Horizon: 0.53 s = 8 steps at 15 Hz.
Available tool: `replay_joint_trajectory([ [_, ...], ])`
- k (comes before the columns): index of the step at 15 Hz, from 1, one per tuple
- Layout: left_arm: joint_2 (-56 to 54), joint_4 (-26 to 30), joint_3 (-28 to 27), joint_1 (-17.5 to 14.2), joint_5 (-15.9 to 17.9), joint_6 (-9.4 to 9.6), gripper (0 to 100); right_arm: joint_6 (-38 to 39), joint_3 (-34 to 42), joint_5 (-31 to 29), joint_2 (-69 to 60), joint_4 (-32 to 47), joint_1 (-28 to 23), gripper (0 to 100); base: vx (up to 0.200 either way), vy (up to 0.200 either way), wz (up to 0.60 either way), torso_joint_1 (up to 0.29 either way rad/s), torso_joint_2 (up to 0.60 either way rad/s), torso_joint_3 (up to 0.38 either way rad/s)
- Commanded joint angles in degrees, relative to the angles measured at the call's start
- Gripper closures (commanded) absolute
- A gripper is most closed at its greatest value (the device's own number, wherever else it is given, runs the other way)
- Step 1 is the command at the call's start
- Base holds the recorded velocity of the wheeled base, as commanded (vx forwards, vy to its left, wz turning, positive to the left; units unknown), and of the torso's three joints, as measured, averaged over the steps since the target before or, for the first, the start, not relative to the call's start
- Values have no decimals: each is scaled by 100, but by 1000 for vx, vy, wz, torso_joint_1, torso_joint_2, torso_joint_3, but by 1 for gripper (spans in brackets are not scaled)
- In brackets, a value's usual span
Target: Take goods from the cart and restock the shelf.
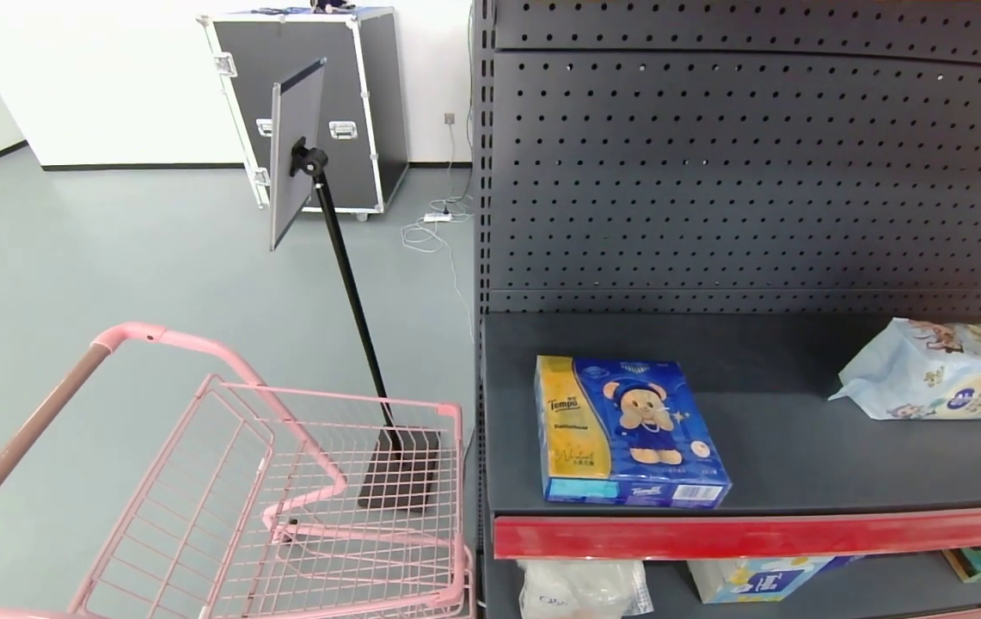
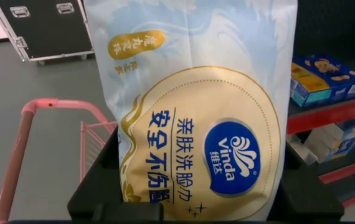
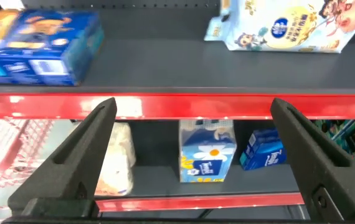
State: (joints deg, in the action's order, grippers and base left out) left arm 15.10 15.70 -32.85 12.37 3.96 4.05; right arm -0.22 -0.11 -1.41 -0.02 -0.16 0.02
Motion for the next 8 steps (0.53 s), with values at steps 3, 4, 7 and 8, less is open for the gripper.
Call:
replay_joint_trajectory([
  [3,-16,-6,-11,-7,8,0,100,-4,2,1,2,-2,6,0,0,-200,0,19,1,-7],
  [4,-16,-23,-11,-7,8,0,100,4,2,1,2,-2,15,0,0,-200,0,2,-12,2],
  [7,-34,-23,-28,-7,8,0,100,-4,2,1,2,-2,6,0,0,-200,0,-2,2,1],
  [8,-34,-23,-28,-7,8,0,100,-4,2,1,2,-2,6,0,0,-200,0,7,7,2],
])
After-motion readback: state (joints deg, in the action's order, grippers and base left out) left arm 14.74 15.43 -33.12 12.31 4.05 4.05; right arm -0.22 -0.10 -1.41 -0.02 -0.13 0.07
